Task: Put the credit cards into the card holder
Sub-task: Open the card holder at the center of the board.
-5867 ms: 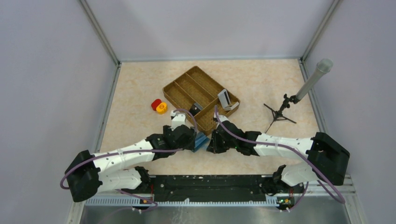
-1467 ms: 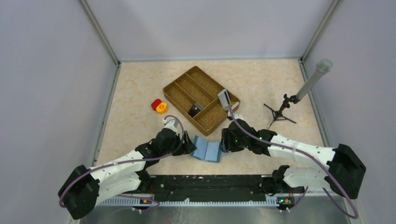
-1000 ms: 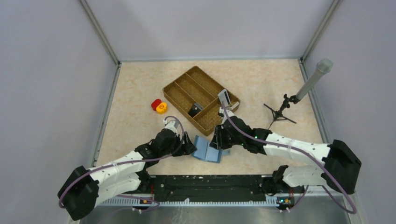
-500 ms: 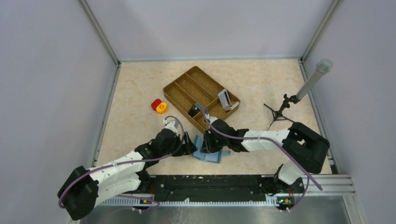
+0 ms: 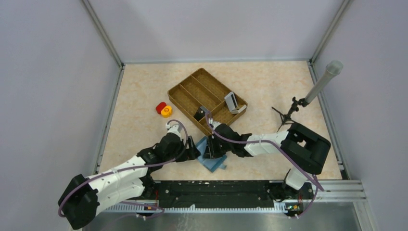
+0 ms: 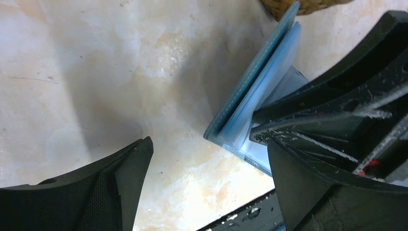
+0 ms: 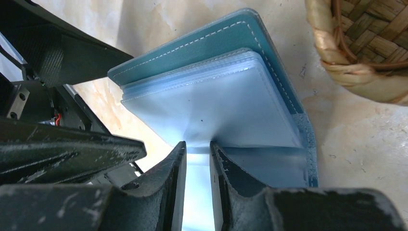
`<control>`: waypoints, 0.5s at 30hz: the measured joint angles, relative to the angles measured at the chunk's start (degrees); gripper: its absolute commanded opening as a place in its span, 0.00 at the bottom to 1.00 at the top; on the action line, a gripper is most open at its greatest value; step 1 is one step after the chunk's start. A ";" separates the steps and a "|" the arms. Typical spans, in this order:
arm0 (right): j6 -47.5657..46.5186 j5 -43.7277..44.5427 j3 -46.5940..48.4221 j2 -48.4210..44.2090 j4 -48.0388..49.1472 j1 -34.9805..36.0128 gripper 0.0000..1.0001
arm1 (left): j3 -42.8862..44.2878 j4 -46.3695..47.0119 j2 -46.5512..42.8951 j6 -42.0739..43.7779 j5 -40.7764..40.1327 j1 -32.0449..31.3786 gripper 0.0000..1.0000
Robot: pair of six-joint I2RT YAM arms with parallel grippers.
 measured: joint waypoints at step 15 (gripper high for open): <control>0.02 0.02 -0.96 -0.17 1.03 0.00 0.24 | 5.16 0.50 8.46 8.68 -0.83 3.06 0.76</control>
